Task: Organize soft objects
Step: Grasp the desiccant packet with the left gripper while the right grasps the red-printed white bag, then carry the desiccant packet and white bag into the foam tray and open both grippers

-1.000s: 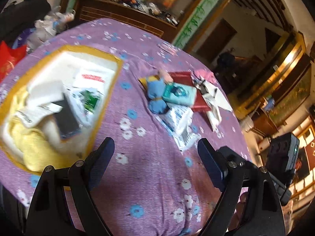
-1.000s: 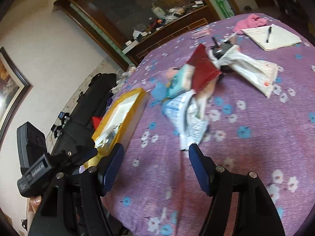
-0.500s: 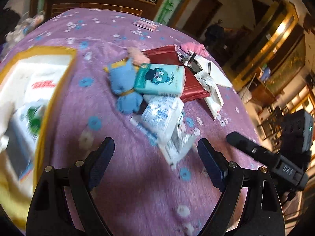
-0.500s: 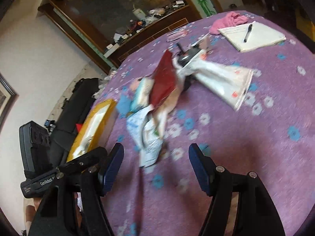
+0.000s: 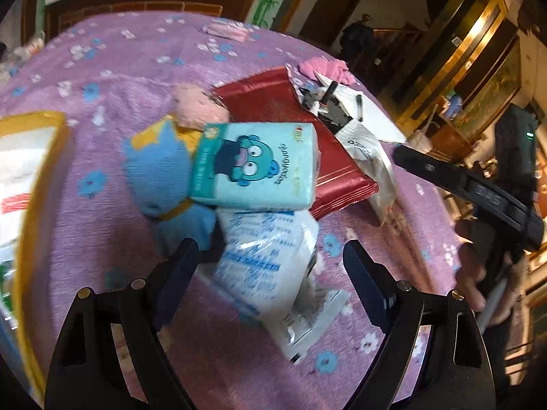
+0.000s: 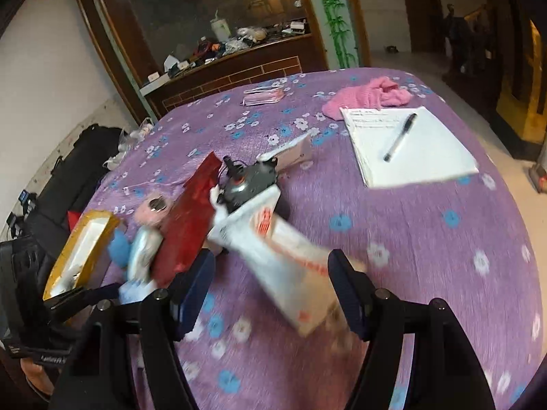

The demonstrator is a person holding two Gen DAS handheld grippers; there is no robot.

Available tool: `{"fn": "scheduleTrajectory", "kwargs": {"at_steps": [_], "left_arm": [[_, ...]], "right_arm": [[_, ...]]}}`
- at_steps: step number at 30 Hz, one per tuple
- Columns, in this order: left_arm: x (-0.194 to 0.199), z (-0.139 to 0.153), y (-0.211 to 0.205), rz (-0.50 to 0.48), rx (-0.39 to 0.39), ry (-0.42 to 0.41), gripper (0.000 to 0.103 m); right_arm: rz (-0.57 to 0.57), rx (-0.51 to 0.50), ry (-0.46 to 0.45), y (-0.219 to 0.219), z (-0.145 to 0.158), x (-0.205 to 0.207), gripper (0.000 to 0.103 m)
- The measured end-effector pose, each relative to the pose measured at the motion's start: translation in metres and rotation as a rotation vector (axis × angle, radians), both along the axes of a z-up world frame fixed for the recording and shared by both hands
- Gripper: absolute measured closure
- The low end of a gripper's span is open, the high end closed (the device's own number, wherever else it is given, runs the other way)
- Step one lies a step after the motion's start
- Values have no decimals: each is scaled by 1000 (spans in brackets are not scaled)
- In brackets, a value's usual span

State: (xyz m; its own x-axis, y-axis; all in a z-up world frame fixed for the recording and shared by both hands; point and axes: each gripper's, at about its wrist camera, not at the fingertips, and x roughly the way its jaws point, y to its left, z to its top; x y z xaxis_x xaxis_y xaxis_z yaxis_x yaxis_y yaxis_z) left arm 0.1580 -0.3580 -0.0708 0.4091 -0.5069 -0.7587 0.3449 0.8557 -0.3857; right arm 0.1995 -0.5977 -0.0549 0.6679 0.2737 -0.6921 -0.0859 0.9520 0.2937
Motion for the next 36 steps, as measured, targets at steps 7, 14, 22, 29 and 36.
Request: {"fn": "scheduleTrajectory", "kwargs": {"at_steps": [7, 14, 22, 29, 36], "left_arm": [[-4, -9, 6, -3, -58, 51, 56], [-30, -4, 18, 10, -87, 45, 67], [-56, -4, 39, 55, -118, 62, 70], [-68, -1, 68, 98, -241, 99, 70], [-88, -3, 88, 141, -220, 118, 70]], "right_arm": [[51, -80, 35, 10, -21, 7, 34], [45, -133, 37, 15, -27, 6, 44], [12, -162, 37, 24, -22, -15, 59], [-4, -9, 16, 31, -11, -70, 68], [22, 47, 3, 64, 0, -99, 68]]}}
